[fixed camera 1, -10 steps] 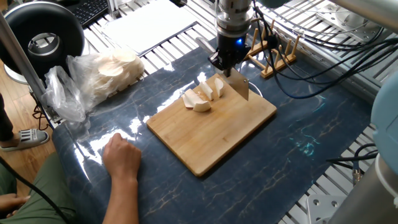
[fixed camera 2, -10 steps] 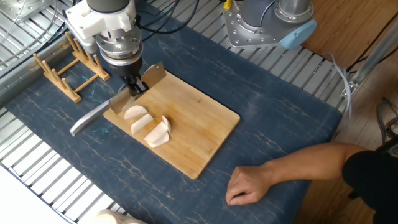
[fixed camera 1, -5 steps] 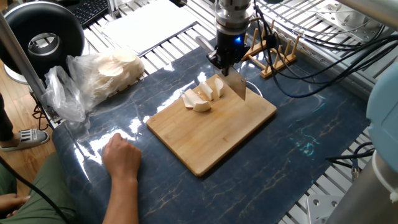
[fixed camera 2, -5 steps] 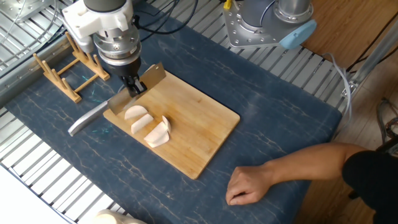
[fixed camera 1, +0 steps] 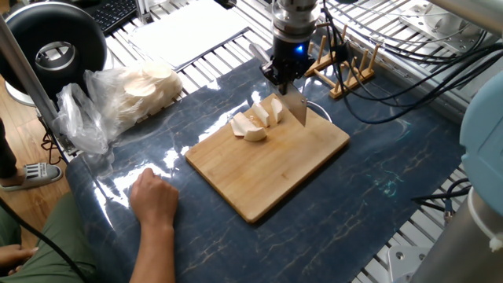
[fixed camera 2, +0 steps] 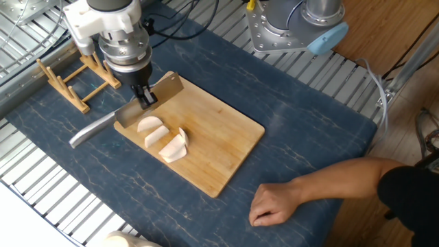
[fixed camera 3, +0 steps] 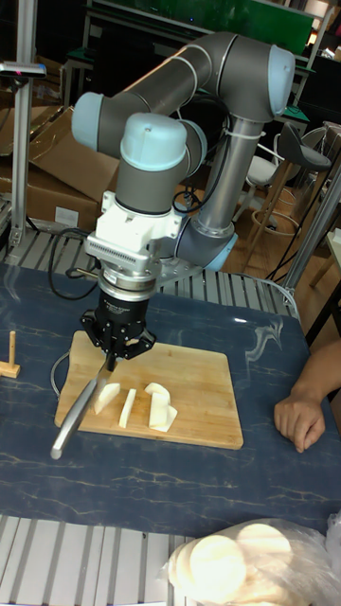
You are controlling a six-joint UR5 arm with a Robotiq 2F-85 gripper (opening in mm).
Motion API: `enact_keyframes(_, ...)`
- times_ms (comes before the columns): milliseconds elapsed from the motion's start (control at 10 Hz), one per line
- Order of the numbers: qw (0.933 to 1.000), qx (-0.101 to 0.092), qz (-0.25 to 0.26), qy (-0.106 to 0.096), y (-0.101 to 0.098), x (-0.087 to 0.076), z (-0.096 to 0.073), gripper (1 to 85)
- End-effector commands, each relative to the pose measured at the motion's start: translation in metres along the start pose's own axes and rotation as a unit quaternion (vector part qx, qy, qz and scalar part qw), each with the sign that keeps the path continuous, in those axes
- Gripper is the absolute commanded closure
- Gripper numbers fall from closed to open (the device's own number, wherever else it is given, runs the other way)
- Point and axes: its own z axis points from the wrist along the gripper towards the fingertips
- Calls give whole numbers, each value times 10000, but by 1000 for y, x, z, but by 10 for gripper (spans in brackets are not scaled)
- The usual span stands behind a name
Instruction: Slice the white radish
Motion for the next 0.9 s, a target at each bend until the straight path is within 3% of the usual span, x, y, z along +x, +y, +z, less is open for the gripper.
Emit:
enact_keyframes(0,9990,-100,414,-98,4,-7,-1,847)
enact_keyframes(200,9980,-141,616,-55,6,-7,-3,847)
enact_keyframes(500,9969,-138,759,-174,6,-9,3,847)
enact_keyframes(800,9968,-6,764,-252,3,-8,8,847)
